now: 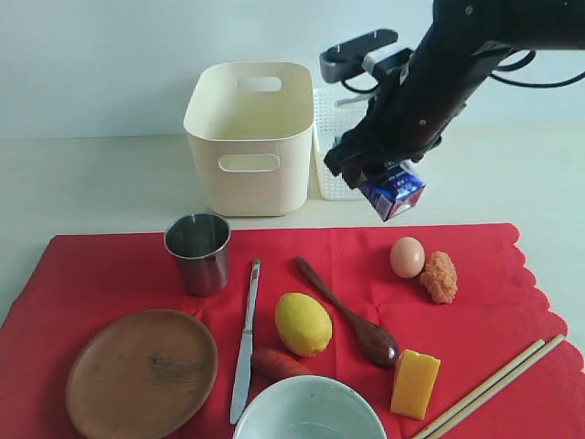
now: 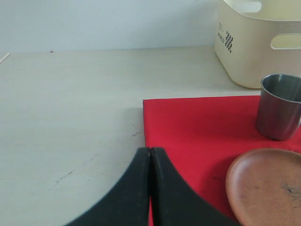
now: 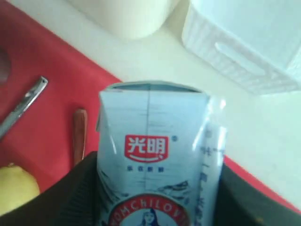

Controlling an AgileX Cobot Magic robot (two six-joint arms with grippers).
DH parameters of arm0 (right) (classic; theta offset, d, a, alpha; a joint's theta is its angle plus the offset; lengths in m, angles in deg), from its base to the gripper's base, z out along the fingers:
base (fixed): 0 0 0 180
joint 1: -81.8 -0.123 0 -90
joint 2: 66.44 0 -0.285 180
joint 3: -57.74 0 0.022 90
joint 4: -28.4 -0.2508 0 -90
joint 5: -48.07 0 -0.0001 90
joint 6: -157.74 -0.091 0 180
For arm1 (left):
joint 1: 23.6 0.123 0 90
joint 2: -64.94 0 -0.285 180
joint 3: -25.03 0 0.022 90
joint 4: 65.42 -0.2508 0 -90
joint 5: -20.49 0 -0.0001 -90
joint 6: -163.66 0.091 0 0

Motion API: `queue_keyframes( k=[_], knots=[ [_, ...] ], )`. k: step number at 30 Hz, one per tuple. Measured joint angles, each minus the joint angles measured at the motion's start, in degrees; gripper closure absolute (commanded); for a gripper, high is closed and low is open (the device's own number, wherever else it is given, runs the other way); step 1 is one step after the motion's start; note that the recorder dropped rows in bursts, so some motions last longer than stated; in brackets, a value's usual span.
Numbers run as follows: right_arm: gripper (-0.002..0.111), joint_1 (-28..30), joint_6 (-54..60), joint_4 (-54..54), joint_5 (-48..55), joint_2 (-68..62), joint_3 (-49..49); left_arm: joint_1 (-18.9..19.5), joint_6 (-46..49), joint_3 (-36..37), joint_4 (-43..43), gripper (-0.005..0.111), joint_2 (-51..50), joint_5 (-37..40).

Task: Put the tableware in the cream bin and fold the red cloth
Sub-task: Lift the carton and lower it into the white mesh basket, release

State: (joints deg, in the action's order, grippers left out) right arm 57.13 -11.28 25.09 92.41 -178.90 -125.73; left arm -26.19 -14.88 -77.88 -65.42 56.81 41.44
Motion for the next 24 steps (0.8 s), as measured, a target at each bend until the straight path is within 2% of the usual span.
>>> queue_keyframes(
  k=[7, 14, 21, 24],
  knots=[
    [0.108, 1.2, -1.0, 0.0, -4.4, 3.7, 0.0, 0.0, 0.0, 0.0, 0.0, 0.107, 0.0, 0.0],
    [0.108, 6.1, -4.7, -0.5, -16.4, 3.8, 0.0, 0.0, 0.0, 0.0, 0.0, 0.107, 0.0, 0.0],
    [0.108, 8.9, -3.3, -3.2, -30.0, -0.8, 0.0, 0.0, 0.0, 0.0, 0.0, 0.107, 0.0, 0.0],
    [0.108, 9.4, -2.7, -3.4, -32.0, -4.8, -1.8, 0.0, 0.0, 0.0, 0.0, 0.107, 0.0, 0.0]
  ],
)
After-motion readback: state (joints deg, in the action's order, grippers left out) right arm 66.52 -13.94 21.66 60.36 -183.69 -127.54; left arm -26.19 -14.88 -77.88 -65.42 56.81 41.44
